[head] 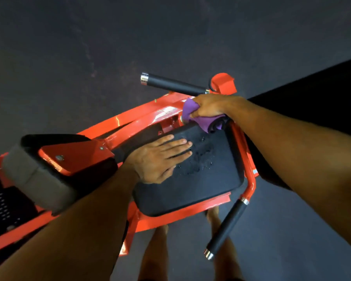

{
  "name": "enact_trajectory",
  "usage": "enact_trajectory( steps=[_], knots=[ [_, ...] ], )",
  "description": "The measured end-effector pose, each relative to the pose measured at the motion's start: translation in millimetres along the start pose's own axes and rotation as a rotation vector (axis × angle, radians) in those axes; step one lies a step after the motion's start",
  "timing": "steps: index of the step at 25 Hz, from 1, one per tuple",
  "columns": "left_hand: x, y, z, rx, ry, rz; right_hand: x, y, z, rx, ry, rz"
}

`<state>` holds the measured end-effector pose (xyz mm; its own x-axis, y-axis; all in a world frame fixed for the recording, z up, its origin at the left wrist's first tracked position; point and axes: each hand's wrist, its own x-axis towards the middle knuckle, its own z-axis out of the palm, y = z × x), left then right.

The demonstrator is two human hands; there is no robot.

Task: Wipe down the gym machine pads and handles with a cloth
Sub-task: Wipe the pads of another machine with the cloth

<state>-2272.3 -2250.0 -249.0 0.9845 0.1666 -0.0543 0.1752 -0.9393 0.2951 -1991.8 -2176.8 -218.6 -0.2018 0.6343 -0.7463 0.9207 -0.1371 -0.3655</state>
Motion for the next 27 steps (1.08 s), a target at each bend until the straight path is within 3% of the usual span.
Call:
enact_trajectory(
  steps=[7, 9, 12, 14, 20, 23, 27],
  knots=[
    [-1.4, 8.6, -13.3, 0.017, -0.082, -0.077, 31.2, -2.0, 7.8, -0.123, -0.106, -0.112],
    [-8.9, 37.4, -9.6, 0.056, -0.048, -0.334, 26.9, -12.8, 3.5, -0.131, -0.140, -0.158],
    [-0.3, 115.6, 25.2, -0.015, 0.180, -1.036, 33.7, -42.7, 13.8, -0.072, -0.178, -0.322],
    [4.9, 142.7, 38.3, 0.034, 0.250, -1.208, 44.2, -79.5, 35.9, -0.028, -0.120, -0.459],
    [2.3, 138.7, 38.7, 0.026, 0.283, -1.193, 60.5, -196.1, 74.7, 0.050, -0.237, -0.622],
    [0.4, 141.1, 38.7, 0.002, 0.318, -1.184, 43.9, -152.1, 49.1, 0.066, -0.212, -0.584],
    [-0.7, 140.5, 36.5, 0.009, 0.305, -1.184, 18.4, -38.3, -2.3, -0.048, -0.221, -0.163]
  ],
)
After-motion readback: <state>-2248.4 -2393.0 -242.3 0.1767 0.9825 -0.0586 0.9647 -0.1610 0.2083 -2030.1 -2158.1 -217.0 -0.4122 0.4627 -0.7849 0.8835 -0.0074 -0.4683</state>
